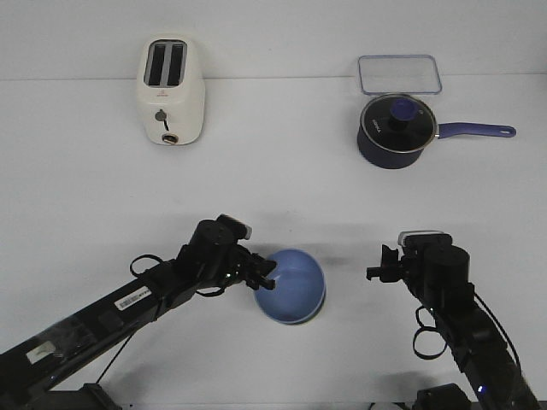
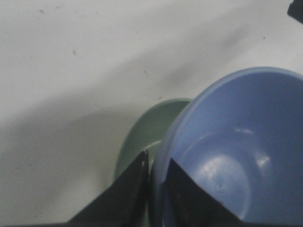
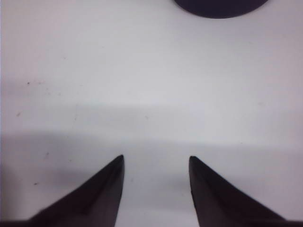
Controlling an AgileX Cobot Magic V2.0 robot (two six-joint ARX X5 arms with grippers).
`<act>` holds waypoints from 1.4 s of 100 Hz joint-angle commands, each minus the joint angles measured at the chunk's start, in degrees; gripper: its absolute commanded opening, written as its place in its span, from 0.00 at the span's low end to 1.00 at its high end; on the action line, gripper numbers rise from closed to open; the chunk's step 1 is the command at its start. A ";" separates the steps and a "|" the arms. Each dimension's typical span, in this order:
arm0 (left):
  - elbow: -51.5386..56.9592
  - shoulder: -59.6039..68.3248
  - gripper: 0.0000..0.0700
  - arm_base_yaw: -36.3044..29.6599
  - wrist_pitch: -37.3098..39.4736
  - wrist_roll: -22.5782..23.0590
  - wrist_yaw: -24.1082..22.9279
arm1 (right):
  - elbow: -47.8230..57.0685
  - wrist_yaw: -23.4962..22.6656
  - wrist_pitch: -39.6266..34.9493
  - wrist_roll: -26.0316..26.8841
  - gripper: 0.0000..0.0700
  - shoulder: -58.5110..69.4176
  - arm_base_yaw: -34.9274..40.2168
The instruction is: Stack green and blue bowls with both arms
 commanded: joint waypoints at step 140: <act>-31.50 -56.00 0.02 30.21 18.40 19.41 -25.79 | -12.79 8.04 13.49 -4.63 0.00 -37.59 0.04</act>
